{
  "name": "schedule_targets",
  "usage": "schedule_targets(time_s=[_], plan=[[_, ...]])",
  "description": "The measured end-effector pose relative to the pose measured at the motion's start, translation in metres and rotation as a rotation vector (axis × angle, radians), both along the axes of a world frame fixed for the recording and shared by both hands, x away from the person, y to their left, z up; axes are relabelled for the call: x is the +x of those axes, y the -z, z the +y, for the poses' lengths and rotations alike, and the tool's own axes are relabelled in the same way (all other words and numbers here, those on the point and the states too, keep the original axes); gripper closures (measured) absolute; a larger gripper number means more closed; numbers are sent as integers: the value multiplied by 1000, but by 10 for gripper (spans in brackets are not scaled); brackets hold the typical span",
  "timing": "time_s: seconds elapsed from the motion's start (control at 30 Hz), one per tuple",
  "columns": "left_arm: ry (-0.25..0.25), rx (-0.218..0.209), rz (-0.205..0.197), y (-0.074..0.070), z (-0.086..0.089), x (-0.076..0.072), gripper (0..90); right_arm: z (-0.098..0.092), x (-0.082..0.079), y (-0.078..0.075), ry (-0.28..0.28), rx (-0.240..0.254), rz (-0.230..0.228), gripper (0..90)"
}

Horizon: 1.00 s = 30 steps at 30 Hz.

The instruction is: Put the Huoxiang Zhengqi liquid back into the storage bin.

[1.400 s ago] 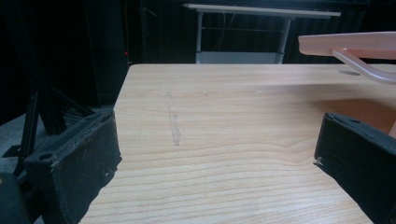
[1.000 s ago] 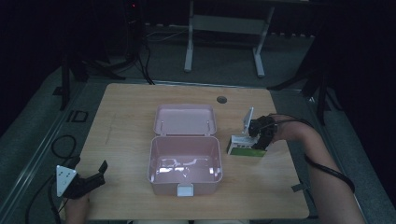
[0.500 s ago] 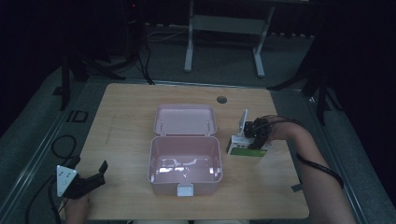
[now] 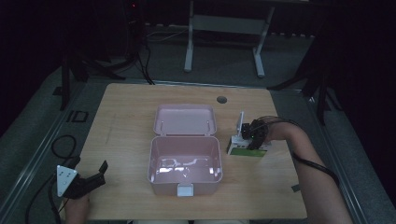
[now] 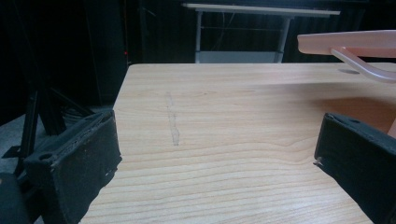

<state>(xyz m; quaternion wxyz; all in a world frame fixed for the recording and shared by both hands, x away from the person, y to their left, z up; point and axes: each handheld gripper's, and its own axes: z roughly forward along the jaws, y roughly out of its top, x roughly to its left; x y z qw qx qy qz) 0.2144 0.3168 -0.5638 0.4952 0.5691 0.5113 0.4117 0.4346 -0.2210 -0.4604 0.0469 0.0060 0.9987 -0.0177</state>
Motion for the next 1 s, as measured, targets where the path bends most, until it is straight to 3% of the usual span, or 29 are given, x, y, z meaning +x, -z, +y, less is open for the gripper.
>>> schedule_targets(time_s=[0.17, 0.4, 1.0], plan=[[-1, -2, 1, 0, 0, 0, 4, 1, -3, -1, -10, -22, 14, 616], [-2, -2, 1, 0, 0, 0, 3, 3, -10, -7, -3, -51, 80, 618], [-4, 3, 3, 0, 0, 0, 4, 9, -41, -40, 38, -24, 60, 618]])
